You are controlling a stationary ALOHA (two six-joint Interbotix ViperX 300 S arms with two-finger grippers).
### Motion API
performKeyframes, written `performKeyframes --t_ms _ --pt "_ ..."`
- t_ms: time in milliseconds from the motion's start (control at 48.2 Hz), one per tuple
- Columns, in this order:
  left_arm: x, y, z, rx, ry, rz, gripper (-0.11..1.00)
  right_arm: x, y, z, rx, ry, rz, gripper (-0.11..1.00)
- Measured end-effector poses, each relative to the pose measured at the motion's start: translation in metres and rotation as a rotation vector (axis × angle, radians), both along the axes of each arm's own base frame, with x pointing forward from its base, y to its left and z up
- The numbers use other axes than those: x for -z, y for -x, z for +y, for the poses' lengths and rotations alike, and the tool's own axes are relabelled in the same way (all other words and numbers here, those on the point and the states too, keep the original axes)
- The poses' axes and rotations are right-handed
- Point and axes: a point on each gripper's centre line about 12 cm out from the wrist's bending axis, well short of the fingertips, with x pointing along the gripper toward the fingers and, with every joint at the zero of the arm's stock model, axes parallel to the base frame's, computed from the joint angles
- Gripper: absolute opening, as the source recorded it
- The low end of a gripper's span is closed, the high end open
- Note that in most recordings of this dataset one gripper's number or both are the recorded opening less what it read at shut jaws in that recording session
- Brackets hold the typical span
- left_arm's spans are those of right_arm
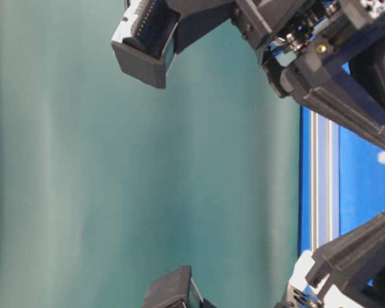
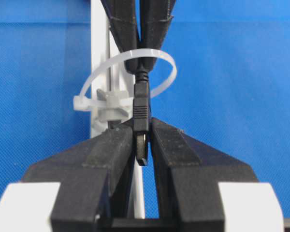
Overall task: Insert the wire through the string loop located in the center.
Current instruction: 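Close the left gripper on the USB plug beyond the loop, then open the right gripper and pull the cable leftward with the left gripper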
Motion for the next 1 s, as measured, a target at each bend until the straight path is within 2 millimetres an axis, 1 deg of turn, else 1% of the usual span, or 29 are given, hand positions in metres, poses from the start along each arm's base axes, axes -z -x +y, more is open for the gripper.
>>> performKeyframes --t_ms 498,602,643,705,892,954,996 --pt "0.0003 0.0002 0.0001 -0.001 0.001 0.003 0.07 0.0008 0.0005 0.0007 -0.002 0.0 0.008 0.0" --pt "-0.0006 -0.0003 0.0 -0.001 0.001 0.0 0.07 0.0017 0.0011 0.0014 -0.006 0.002 0.017 0.06" --pt "-0.0001 -0.0003 -0.0001 0.0 0.0 0.002 0.07 0.0019 0.0013 0.002 -0.007 0.0 0.018 0.11" --pt "-0.0002 -0.0004 -0.0001 0.0 0.0 0.0 0.07 0.0021 0.0015 0.0027 -0.01 0.001 0.02 0.22" --pt "-0.0005 -0.0011 0.0021 -0.006 0.0 0.0 0.07 0.0021 0.0016 0.0038 -0.013 0.001 0.02 0.77" --pt "-0.0005 -0.0011 0.0027 -0.008 0.0 0.0 0.07 0.0021 0.0017 0.0044 -0.014 0.001 0.02 0.91" --pt "-0.0005 -0.0012 0.0033 -0.009 0.0 0.0 0.07 0.0021 0.0017 0.0044 -0.014 0.001 0.02 0.96"
